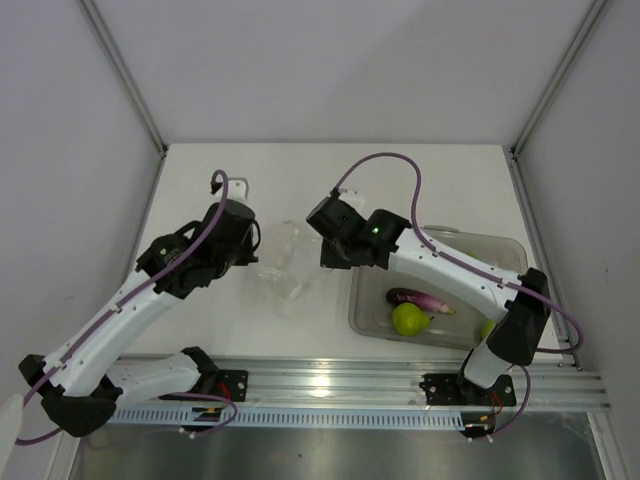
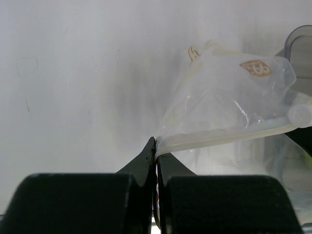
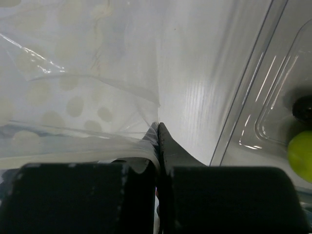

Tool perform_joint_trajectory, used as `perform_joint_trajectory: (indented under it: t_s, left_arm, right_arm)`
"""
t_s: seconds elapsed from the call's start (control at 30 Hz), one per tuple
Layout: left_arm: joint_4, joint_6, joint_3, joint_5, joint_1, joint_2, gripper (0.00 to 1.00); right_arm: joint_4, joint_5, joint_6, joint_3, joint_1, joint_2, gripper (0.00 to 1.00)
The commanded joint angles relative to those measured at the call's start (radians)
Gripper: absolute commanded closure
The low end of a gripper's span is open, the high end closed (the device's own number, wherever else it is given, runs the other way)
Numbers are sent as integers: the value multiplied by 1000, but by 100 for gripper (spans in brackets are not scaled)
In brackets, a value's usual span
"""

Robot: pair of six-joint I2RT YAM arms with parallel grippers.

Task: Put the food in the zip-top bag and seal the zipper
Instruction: Open the zipper of the food storage bag at the center of the board, then pick up the fake fruit from the bin.

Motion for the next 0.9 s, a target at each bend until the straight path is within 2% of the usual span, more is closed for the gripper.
perform_joint_trajectory:
  t_s: [0.0, 0.17, 0.27, 0.37, 0.47, 0.5, 0.53, 0.57, 0.63, 0.67, 0.77, 0.87]
  left_arm:
    - [-47, 0, 11, -140, -4, -8, 99]
    - [-24, 63, 2, -59, -2, 4, 99]
    - [26, 98, 2, 85, -2, 13, 99]
    - [45, 96, 12, 156, -2, 26, 99]
    - [45, 94, 26, 179, -2, 50, 99]
    - [31, 91, 32, 176, -2, 71, 99]
    - [27, 88, 31, 162, -2, 81, 99]
    - [24, 86, 25, 156, -2, 85, 99]
    - [40, 82, 5, 147, -2, 84, 99]
    - [50, 79, -9, 148, -2, 81, 99]
    - [76, 77, -34, 153, -2, 72, 99]
    - [89, 77, -38, 153, -2, 73, 99]
  right_arm:
    - [-50, 51, -25, -67, -27, -52, 100]
    - [63, -19, -72, -183, -56, -88, 100]
    - [149, -104, -120, -204, -81, -91, 94]
    - [194, -185, -161, -192, -91, -72, 87]
    - [195, -196, -190, -130, -90, -25, 71]
    - [192, -198, -190, -104, -93, 1, 56]
    - [188, -204, -193, -90, -93, 10, 54]
    - [183, -205, -200, -80, -95, 21, 49]
    - [175, -192, -204, -50, -93, 33, 46]
    - [174, -181, -207, -44, -90, 32, 38]
    - [169, -141, -207, -30, -78, 9, 28]
    - [165, -113, -195, -33, -78, -49, 23]
